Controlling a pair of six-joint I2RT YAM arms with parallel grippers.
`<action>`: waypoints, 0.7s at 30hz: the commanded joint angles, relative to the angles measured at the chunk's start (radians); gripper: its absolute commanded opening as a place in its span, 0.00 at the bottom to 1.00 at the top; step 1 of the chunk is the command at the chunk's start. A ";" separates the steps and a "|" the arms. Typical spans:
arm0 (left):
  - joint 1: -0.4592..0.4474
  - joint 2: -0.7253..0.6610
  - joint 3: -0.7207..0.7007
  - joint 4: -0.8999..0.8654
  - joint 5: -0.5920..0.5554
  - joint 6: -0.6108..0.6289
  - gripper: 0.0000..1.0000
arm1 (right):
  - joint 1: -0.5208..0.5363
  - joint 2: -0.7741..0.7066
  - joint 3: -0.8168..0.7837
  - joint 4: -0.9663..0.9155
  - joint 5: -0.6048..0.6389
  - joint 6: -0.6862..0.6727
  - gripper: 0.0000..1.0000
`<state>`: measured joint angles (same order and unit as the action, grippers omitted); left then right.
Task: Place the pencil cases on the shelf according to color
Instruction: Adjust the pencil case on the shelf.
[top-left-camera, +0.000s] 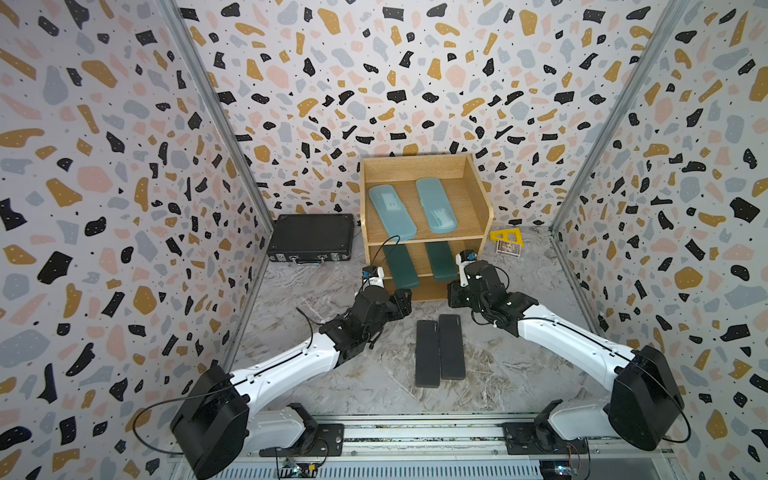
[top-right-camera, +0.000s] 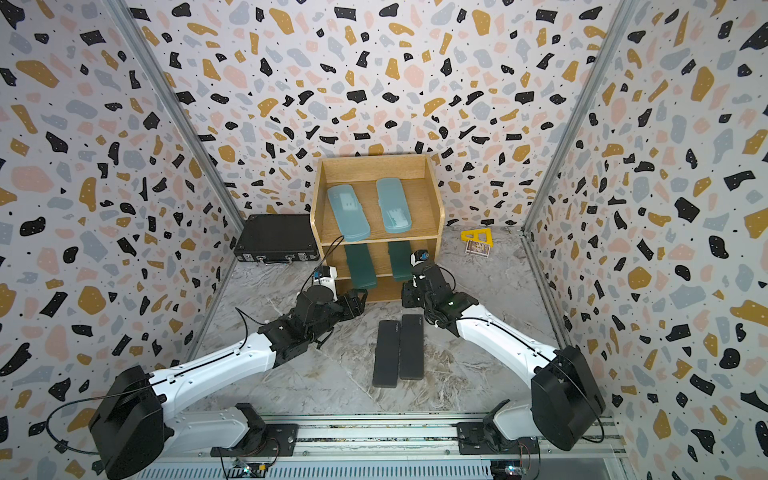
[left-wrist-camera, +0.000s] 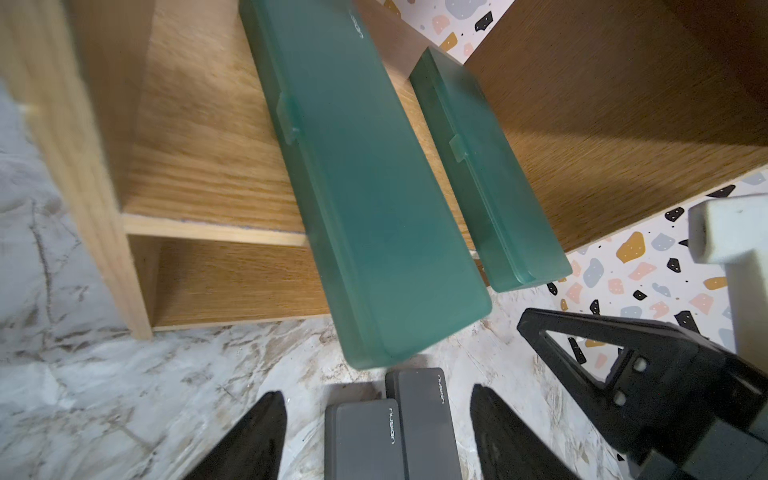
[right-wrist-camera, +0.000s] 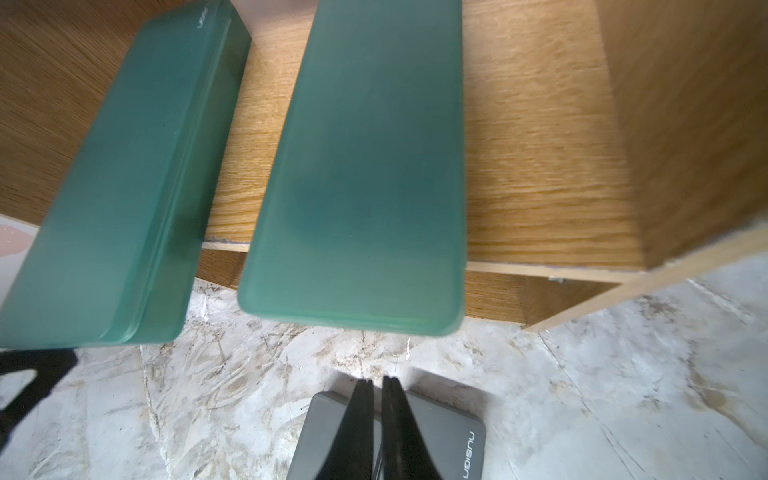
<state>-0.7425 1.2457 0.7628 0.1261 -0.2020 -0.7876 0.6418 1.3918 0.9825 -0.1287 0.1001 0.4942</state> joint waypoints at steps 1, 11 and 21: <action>-0.005 0.007 0.055 0.006 -0.056 0.056 0.73 | -0.005 0.007 0.023 0.040 -0.004 -0.001 0.12; -0.003 -0.010 0.053 -0.021 -0.081 0.071 0.70 | -0.013 0.070 0.053 0.076 -0.005 -0.012 0.10; -0.004 -0.214 0.032 -0.288 0.042 0.093 0.72 | -0.014 0.082 0.085 0.078 -0.033 -0.035 0.10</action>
<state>-0.7425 1.0607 0.7982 -0.0654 -0.2256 -0.7162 0.6319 1.4986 1.0378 -0.0658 0.0826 0.4671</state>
